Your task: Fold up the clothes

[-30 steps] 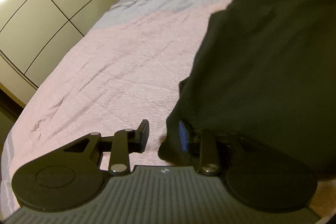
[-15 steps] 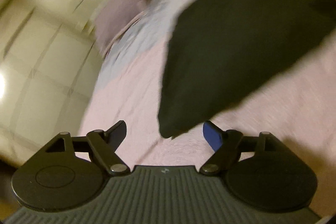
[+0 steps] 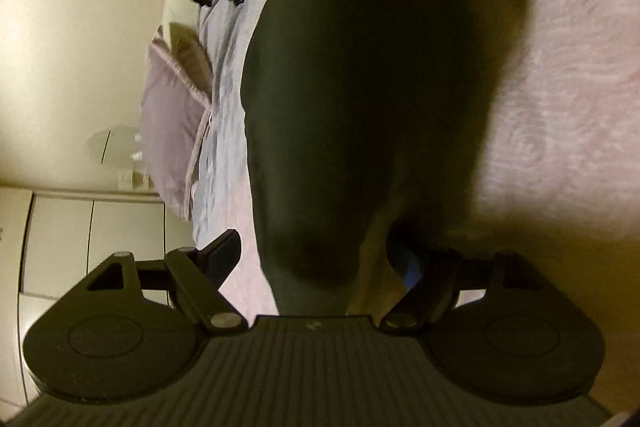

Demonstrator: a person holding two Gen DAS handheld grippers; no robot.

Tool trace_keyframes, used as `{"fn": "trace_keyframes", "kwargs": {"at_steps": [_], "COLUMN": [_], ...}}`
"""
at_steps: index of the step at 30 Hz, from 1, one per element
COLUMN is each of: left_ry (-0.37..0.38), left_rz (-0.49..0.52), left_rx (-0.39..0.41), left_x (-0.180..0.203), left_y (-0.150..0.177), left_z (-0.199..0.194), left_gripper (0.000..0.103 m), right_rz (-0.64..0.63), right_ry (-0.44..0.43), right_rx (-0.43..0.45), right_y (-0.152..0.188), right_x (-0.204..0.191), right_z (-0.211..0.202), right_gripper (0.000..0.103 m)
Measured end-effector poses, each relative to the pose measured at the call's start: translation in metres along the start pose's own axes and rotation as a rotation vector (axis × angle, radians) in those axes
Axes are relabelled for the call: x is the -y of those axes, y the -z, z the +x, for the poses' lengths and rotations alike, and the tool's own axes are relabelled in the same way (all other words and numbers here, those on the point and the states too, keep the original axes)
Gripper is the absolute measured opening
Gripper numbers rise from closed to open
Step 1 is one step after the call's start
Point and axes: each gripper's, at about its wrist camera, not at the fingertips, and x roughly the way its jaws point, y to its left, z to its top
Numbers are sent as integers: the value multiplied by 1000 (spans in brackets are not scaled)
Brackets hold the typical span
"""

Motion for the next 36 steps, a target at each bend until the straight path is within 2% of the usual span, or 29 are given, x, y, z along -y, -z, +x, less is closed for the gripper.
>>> {"fn": "trace_keyframes", "kwargs": {"at_steps": [1,2,4,6,8,10,11,13,16,19,20,21,22,26,29,32,36], "left_ry": [5,14,32,49,68,91,99,114,126,138,148,158,162,160,170,167,221], "left_rz": [6,5,-7,-38,-87,-140,-159,-184,-221,-265,-268,-269,-270,-303,-311,-342,-401], "left_rx": [1,-8,-49,-77,-91,-101,-108,-130,-163,-190,-195,-199,-199,-183,-188,-194,-189], "left_x": [-1,-2,-5,-9,-15,-22,-26,-31,-34,-31,-25,-18,-9,22,48,59,46], "left_y": [-1,-2,-6,-9,-10,-11,-12,-17,-25,-26,-29,-33,-39,-76,-97,-100,-89], "left_z": [5,9,15,15,8,-2,-8,-20,-50,-94,-109,-125,-140,-190,-204,-212,-228], "left_gripper": [71,48,18,16,14,13,13,13,13,13,12,12,12,12,14,17,27], "right_rz": [5,9,9,10,-2,-14,-23,-65,-185,-311,-344,-382,-408,-457,-498,-553,-556], "right_ry": [5,7,-6,-19,8,53,61,65,127,169,171,176,178,146,107,81,108], "right_rx": [2,3,-5,-13,-13,-4,-1,-2,-17,-40,-38,-33,-29,-20,-51,-91,-113], "right_y": [1,3,9,15,19,22,23,25,27,31,34,37,39,48,64,84,90], "right_x": [5,8,6,3,-9,-29,-37,-52,-67,-64,-61,-58,-54,-43,-46,-53,-49], "right_z": [-7,-13,-17,-21,-21,-16,-12,-1,20,27,25,20,13,-17,-29,-30,-38], "right_gripper": [20,20,20,21,29,56,59,59,59,58,55,36,26,25,26,27,40]}}
